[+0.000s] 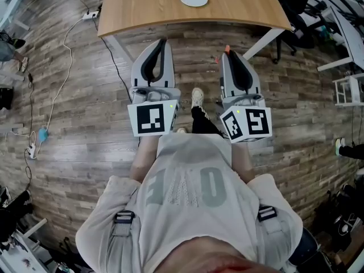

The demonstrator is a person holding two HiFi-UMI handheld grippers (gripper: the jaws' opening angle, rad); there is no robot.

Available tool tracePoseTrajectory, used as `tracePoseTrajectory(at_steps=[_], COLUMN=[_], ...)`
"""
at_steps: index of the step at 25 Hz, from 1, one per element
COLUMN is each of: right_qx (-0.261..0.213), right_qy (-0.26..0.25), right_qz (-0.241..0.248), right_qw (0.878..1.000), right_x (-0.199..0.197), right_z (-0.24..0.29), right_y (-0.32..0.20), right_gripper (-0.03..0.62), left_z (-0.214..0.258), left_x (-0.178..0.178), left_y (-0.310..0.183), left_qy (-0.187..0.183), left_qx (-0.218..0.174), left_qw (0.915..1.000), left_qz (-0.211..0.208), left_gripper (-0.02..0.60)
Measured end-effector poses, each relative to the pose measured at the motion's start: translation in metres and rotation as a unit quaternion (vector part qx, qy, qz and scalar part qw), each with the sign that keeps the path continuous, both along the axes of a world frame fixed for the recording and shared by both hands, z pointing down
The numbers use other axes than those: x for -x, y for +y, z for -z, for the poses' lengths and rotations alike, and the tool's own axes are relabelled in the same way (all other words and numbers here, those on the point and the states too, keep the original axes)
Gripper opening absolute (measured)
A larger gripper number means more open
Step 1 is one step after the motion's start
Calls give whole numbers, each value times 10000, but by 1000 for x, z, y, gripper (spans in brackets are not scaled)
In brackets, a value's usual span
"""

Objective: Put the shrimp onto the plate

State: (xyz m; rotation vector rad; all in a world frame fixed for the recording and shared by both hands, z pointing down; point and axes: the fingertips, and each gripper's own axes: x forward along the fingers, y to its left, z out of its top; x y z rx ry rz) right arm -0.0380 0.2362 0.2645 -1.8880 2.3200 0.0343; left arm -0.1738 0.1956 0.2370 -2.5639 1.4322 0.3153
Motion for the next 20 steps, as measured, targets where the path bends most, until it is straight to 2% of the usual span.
tracePoseTrajectory(at_steps=[5, 13, 20], right_qx=[-34, 136, 197], right_qy=[59, 98, 187], right_qz=[137, 355, 473], right_qw=[9999, 9992, 9985], right_x=[-5, -14, -32], right_z=[2, -5, -10], right_y=[-28, -86, -148], right_gripper=[62, 62, 63], left_z=[7, -5, -11], left_x=[-1, 0, -27], left_y=[-20, -71, -131], left_qy=[70, 71, -50], left_qx=[-168, 84, 236], left_qw=[9998, 9990, 9983], left_qz=[90, 425, 522], left_gripper=[9, 9, 9])
